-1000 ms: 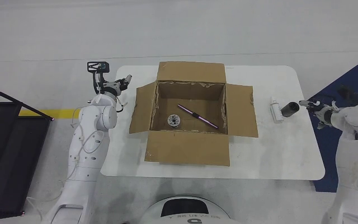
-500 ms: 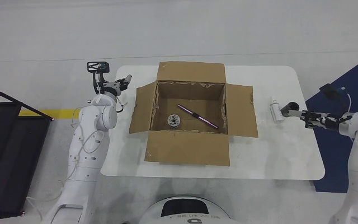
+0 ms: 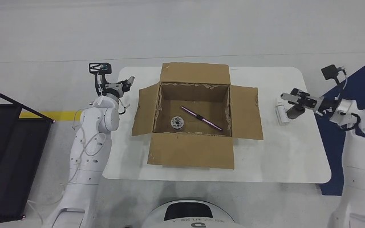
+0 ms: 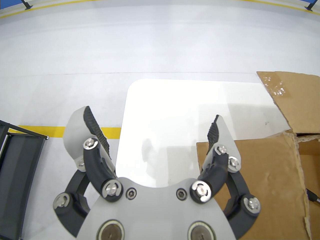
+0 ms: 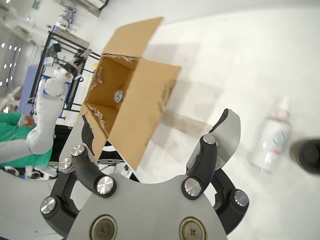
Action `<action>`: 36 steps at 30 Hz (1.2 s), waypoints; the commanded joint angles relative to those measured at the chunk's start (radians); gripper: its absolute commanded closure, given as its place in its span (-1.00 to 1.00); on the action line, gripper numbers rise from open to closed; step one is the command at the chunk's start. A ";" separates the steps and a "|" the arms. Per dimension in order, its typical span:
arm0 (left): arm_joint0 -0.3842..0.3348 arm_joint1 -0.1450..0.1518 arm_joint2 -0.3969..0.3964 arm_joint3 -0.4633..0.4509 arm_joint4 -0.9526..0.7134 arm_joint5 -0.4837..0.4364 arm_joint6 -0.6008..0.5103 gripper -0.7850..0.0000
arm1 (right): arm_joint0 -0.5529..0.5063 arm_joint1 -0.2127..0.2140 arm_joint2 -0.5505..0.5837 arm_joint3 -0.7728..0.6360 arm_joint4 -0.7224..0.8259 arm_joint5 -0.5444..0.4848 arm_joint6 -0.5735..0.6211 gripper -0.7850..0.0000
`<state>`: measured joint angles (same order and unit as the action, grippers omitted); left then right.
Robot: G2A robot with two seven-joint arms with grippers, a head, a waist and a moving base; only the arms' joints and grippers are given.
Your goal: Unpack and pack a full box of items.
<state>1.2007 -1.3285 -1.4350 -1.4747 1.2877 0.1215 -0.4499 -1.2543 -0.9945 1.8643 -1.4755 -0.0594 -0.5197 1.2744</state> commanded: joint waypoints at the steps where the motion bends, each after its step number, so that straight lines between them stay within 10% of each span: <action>1: 0.000 0.000 0.000 0.000 0.000 0.000 0.000 -1.00 | 0.011 -0.008 -0.087 -0.031 -0.030 -0.033 -0.077 -1.00; 7: 0.000 0.000 0.000 0.000 0.000 0.000 0.000 -1.00 | 0.060 -0.019 -0.247 -0.094 -0.168 0.027 -0.151 -1.00; 36: 0.000 0.000 0.000 0.000 0.000 0.000 0.000 -1.00 | 0.060 -0.019 -0.247 -0.094 -0.168 0.027 -0.151 -1.00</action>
<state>1.2007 -1.3285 -1.4350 -1.4747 1.2877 0.1215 -0.4499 -1.1939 -1.0136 1.6174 -1.5699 -0.2258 -0.4925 1.1230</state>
